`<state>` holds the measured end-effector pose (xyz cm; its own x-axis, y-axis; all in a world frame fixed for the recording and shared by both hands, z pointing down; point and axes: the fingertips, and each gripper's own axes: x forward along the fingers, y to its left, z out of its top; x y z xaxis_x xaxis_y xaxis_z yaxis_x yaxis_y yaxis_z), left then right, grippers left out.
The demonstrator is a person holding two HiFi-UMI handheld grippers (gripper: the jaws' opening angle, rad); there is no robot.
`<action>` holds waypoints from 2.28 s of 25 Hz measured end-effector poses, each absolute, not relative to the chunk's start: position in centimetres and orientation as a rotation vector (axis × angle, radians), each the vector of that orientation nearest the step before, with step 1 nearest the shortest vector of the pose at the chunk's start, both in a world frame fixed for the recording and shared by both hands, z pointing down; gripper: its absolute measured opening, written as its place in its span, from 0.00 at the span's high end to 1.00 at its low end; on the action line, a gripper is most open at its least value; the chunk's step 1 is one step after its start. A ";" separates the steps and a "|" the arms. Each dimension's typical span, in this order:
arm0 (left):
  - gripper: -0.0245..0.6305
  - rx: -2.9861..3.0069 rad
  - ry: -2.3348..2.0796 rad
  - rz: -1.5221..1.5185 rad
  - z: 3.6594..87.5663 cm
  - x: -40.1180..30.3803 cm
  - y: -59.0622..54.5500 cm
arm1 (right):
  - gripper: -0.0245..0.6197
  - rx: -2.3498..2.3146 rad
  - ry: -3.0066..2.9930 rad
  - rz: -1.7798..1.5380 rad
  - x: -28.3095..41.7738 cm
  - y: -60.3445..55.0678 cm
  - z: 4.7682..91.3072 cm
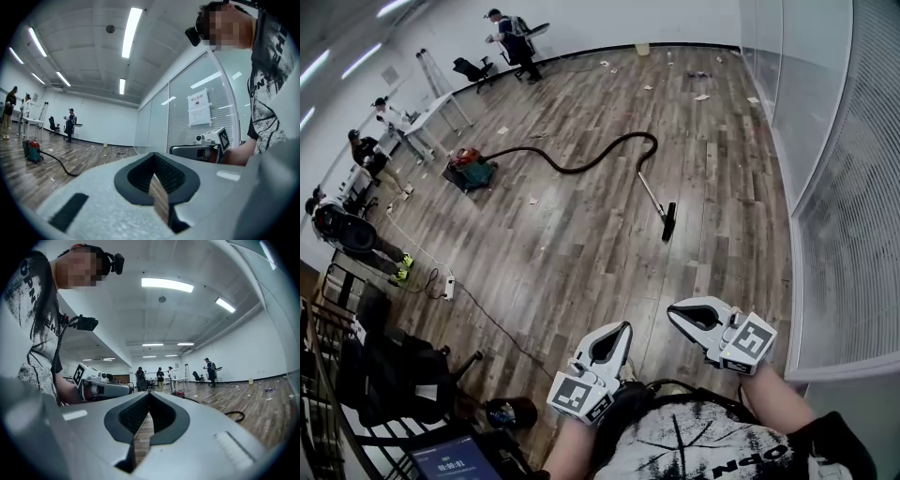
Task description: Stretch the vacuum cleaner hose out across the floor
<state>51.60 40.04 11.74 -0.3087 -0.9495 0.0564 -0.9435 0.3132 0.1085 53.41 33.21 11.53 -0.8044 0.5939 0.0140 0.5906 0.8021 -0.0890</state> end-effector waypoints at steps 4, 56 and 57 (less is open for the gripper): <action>0.96 1.788 -2.431 -0.088 12.3 48.2 40.0 | 0.95 -0.969 -2.970 0.143 50.2 33.2 11.3; 0.96 1.829 -2.393 -0.175 11.4 2.4 32.1 | 0.95 -0.934 -2.927 0.076 3.2 25.5 10.2; 0.96 1.823 -2.401 -0.171 11.4 1.6 31.3 | 0.95 -0.964 -2.942 0.060 2.4 24.8 9.9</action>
<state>1.62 31.28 11.43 -0.2663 -0.9635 0.0289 -0.9496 0.2673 0.1635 2.40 24.80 9.91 -0.8052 0.5922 0.0309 0.5905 0.8054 -0.0510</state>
